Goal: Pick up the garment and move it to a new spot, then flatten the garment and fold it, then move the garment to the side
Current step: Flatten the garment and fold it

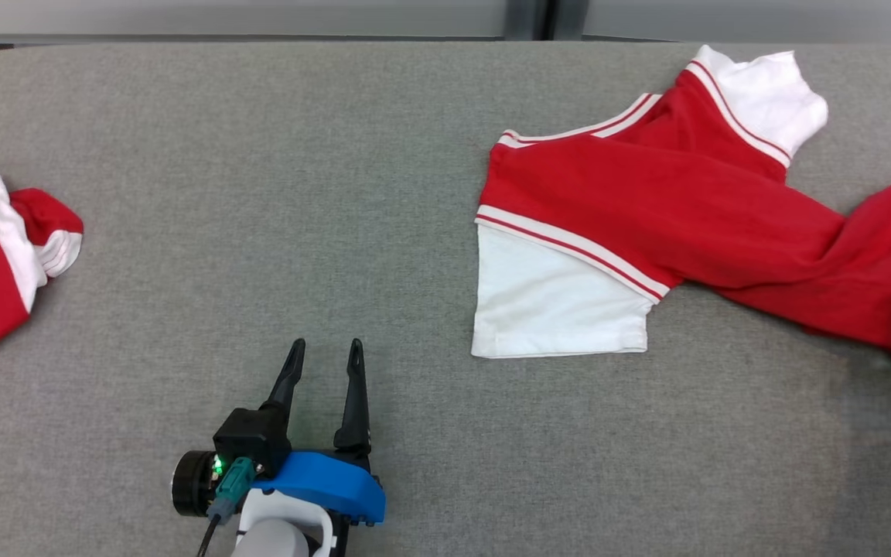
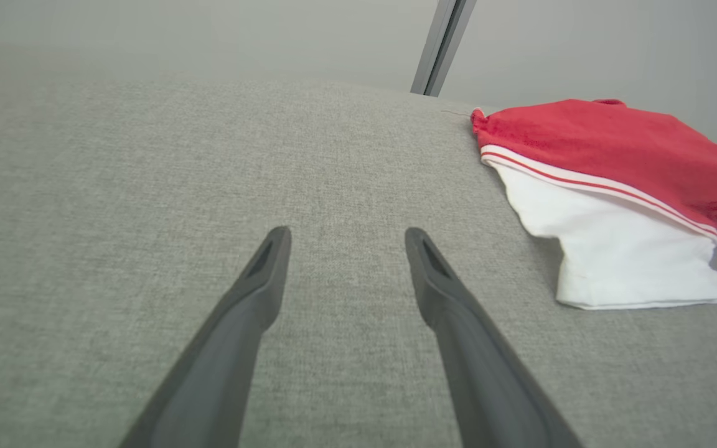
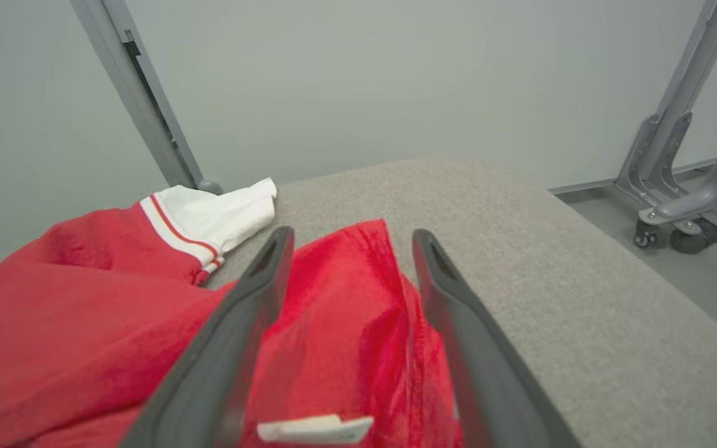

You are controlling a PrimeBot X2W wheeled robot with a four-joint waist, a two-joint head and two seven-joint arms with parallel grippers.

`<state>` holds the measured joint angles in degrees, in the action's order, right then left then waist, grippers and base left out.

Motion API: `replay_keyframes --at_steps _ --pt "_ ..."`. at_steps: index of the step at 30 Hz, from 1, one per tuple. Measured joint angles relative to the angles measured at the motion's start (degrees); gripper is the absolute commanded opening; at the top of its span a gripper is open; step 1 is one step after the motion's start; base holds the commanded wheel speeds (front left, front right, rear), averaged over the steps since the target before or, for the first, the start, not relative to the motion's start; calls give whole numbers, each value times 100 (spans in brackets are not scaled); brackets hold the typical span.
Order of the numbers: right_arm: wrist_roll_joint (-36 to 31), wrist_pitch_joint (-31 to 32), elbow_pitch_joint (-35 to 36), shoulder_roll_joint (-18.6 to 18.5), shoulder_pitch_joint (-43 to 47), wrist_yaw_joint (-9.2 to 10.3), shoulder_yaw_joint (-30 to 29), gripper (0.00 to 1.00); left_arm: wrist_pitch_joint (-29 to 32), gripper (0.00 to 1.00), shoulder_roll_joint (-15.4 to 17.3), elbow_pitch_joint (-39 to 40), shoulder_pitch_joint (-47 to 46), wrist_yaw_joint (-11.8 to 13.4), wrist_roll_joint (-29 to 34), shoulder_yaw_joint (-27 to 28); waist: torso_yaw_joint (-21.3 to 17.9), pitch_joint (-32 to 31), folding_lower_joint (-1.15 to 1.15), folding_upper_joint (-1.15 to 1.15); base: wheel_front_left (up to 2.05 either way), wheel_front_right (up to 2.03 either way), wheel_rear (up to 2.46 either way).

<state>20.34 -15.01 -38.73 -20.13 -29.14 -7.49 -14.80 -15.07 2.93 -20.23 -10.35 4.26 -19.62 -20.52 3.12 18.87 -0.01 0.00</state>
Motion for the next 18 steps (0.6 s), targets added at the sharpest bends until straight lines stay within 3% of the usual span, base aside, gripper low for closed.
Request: replay_keyframes --at_steps 5,9,18 --pt "336 -1 611 304 831 0 493 100 0 100 -4 -10 -2 -34 2 -5 -236 -116 0 0 0 0 0" --pt "583 -1 681 403 1130 0 771 100 0 100 -5 -35 -12 -65 29 -10 -383 -173 0 0 0 0 0" --pt "750 -2 632 525 1018 0 681 100 0 100 -3 -90 -25 -124 149 35 -277 -148 1 0 0 0 0"
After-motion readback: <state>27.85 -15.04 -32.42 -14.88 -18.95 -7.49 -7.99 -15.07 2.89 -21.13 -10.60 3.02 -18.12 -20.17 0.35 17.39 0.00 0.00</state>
